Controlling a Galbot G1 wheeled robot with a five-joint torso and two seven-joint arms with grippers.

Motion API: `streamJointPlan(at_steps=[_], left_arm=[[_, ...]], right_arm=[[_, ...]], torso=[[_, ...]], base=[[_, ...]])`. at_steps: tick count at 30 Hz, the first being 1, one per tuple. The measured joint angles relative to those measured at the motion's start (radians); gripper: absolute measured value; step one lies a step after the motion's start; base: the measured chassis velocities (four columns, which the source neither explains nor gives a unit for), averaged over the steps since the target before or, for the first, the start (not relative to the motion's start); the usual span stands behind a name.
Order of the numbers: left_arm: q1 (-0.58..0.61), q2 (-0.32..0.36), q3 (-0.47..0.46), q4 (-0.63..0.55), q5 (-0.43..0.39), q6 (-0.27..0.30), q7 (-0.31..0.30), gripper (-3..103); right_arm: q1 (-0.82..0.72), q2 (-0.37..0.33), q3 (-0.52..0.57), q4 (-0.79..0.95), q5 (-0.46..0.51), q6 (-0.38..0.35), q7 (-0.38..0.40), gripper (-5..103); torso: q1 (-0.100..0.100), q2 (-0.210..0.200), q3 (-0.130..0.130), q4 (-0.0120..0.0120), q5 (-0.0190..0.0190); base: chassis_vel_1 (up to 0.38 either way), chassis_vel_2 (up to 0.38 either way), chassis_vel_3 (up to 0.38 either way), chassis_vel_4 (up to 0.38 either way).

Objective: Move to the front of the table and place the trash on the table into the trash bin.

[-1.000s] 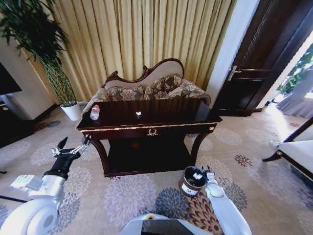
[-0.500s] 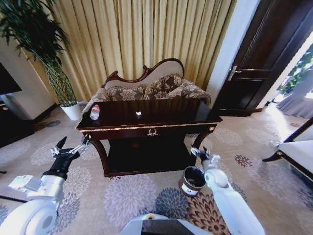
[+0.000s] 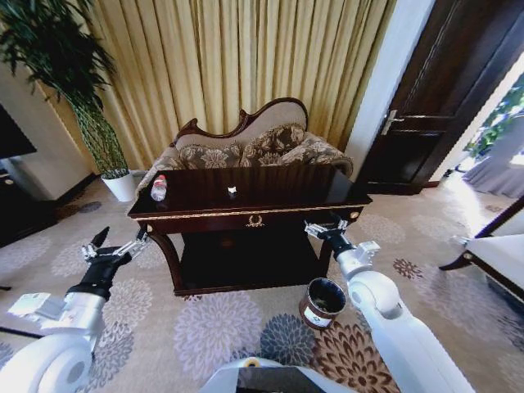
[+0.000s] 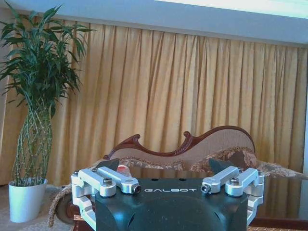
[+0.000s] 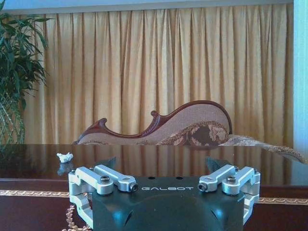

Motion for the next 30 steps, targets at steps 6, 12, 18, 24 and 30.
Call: streamJointPlan(at_steps=[6, 12, 18, 24, 30], left_arm=[[-0.003, 0.004, -0.003, 0.001, -0.001, 0.006, 0.0, 100], [-0.003, 0.004, -0.002, 0.001, 0.0, 0.006, 0.0, 100], [-0.002, 0.0, 0.0, 0.001, 0.002, 0.006, 0.0, 100], [-0.002, -0.003, 0.002, 0.003, 0.003, 0.005, 0.001, 100], [-0.002, -0.007, 0.005, 0.003, 0.005, 0.004, 0.001, 100]], right_arm=[[0.003, 0.003, -0.002, -0.006, -0.007, 0.002, 0.0, 100], [0.005, 0.004, -0.009, -0.007, -0.007, 0.002, 0.0, 100], [0.003, 0.006, -0.018, -0.007, -0.006, -0.001, -0.001, 100], [0.001, 0.005, -0.028, 0.005, -0.005, -0.012, -0.001, 100], [-0.001, 0.002, -0.047, 0.012, -0.012, -0.013, -0.001, 100]], torso=[[0.0, 0.0, 0.0, 0.0001, 0.0], [0.0, 0.0, 0.0, 0.0, -0.0001], [0.0, 0.0, 0.0, 0.0001, -0.0002], [0.001, 0.0, 0.0, 0.0, 0.0], [0.001, 0.0, 0.0, -0.0001, -0.0001]], base=[[-0.041, 0.053, 0.042, -0.049], [-0.153, 0.15, 0.156, -0.15], [-0.209, 0.236, 0.221, -0.226], [-0.199, 0.207, 0.202, -0.204], [-0.12, 0.108, 0.113, -0.121]])
